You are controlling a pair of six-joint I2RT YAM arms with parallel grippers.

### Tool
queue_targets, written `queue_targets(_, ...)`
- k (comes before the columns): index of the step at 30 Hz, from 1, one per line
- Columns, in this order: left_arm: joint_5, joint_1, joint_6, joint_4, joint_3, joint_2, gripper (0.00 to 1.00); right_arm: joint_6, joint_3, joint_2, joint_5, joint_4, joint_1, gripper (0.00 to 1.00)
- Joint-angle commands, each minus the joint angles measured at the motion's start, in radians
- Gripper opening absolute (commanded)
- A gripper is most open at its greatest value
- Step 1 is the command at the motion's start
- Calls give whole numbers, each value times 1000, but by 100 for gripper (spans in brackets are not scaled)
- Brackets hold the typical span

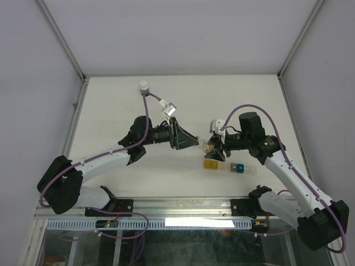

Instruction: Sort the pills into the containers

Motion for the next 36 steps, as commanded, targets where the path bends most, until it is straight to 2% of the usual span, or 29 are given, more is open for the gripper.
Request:
queue_targets(1,-32,-16,43,-25,52,-5,31,6,35,-8,-6,43,8,0)
queue_targets(20,-37,-52,92,-143,109,11,31,5,39,17,16,32,23,0)
queue_targets(36,-131,-98,209,-448,244,17,30,25,49,34,44,34,30,0)
